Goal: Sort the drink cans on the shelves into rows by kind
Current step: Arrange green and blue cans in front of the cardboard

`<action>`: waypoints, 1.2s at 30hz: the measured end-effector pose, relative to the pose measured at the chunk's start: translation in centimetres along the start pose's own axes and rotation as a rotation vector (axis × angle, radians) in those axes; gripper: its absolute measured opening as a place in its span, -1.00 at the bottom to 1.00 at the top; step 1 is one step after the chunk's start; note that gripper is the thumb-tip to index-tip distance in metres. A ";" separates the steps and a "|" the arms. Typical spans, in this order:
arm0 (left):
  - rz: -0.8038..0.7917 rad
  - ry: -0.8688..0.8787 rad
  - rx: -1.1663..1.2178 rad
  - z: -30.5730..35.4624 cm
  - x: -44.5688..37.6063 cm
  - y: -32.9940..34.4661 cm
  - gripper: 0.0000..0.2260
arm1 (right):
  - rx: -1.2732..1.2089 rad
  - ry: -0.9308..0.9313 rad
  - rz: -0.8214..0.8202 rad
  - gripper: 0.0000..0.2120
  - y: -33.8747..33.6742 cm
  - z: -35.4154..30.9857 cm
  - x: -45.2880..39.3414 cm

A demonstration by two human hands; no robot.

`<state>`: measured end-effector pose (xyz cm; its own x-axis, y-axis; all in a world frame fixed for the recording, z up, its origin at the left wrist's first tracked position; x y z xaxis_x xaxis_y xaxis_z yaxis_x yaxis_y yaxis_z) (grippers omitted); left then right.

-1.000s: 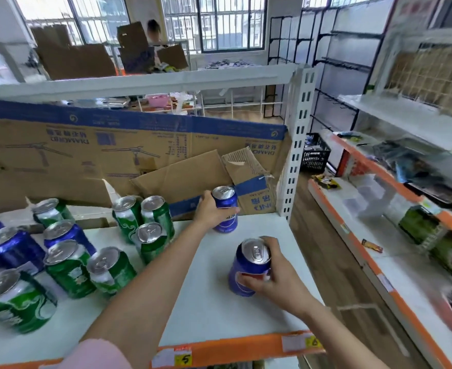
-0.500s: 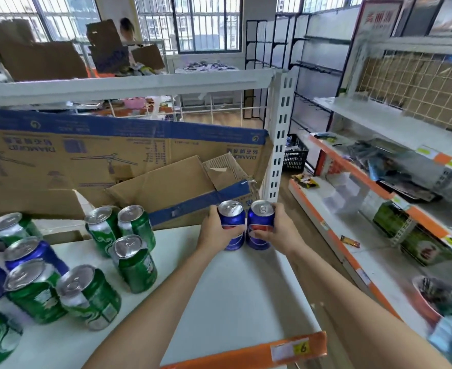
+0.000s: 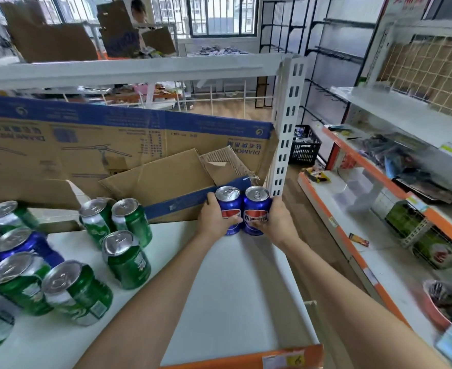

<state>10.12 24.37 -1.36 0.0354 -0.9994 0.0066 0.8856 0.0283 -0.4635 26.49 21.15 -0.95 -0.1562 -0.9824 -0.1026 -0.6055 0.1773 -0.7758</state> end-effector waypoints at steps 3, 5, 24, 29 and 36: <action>0.006 -0.003 -0.017 -0.2 -0.1 0.0 -0.29 | 0.015 -0.015 0.006 -0.48 0.1 0.2 -0.3; 0.007 -0.001 -0.011 -0.2 0.0 0.1 -0.30 | 0.026 -0.025 0.012 -0.48 0.1 0.3 -0.2; -0.133 0.367 -0.401 1.5 9.7 -11.9 -0.83 | 0.452 -0.634 -0.532 -0.59 2.6 -10.5 5.5; 0.088 0.292 -0.473 0.4 12.2 -21.3 -0.75 | 0.365 -0.772 -0.455 -0.47 5.3 -18.5 7.3; -0.105 -0.154 -0.512 -7.4 14.4 -25.0 -0.36 | 0.187 -0.619 -0.540 -0.28 11.5 -21.8 8.5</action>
<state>-14.90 9.13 3.79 0.0606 -0.9804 0.1877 0.5511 -0.1239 -0.8252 1.16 16.11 2.80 0.6066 -0.7944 0.0318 -0.3266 -0.2855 -0.9010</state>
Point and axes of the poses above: each hand's wrist, its own x-axis away from the middle knuckle, its own y-axis out of the palm, z = x × y, the point moved 4 cm from there along -x, towards the middle knuckle, and after that the axes turned 13 degrees about x, right-handed, at the moved point
